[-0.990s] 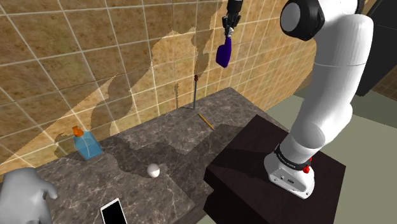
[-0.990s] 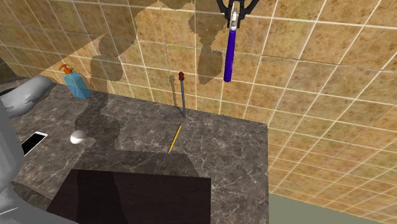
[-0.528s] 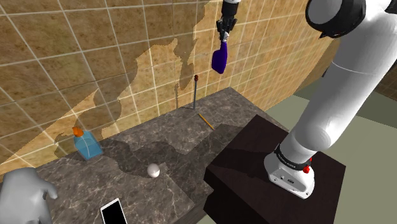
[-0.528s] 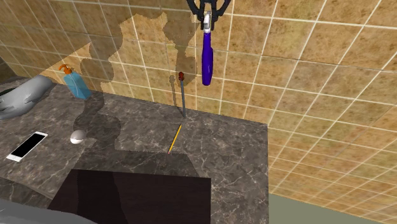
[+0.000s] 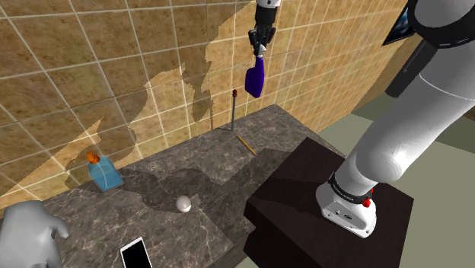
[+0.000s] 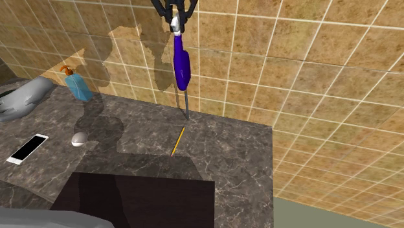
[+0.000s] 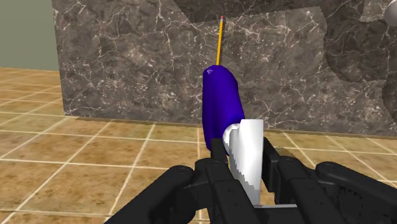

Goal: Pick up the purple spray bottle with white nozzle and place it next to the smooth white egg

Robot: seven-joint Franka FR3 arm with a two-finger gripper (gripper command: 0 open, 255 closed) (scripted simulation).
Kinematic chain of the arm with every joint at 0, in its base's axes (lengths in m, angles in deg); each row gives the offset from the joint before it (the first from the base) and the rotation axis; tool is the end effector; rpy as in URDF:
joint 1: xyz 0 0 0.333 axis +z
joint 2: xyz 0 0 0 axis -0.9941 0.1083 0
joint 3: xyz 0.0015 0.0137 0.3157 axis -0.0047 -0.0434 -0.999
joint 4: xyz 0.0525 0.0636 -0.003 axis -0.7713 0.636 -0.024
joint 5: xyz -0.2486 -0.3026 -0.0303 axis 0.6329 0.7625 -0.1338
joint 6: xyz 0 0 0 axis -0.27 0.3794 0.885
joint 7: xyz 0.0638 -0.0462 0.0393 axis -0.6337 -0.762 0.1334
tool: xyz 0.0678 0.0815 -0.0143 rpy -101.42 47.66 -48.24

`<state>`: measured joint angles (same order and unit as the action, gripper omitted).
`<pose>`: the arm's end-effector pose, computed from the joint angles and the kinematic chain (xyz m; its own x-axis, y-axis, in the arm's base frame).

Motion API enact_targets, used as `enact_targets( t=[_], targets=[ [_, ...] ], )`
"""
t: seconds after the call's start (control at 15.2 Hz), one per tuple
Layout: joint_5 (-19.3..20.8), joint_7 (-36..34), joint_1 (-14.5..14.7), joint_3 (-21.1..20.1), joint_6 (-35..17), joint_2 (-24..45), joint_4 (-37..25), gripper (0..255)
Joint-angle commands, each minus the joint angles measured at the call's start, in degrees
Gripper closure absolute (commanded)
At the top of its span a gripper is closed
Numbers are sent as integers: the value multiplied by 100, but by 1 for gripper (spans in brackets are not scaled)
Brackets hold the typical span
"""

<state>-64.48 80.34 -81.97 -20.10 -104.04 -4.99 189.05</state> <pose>0.5420 -0.1116 0.5474 0.9940 -0.1047 0.0331 -0.1046 -0.9945 -0.0041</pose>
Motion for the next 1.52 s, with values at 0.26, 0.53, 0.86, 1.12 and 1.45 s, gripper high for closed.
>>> enact_targets(
  t=[0.26, 0.53, 0.86, 1.12, 1.45],
  targets=[
    [111, -870, 362, -466, -100, -638, 730, 255],
    [103, -1425, 587, -797, -116, -913, 1027, 255],
    [41, -2116, 868, -1229, -117, -1128, 1250, 255],
    [-30, -2669, 1096, -1581, -110, -1195, 1313, 255],
    [-115, -3367, 1379, -2028, -96, -1145, 1247, 255]
  ],
)
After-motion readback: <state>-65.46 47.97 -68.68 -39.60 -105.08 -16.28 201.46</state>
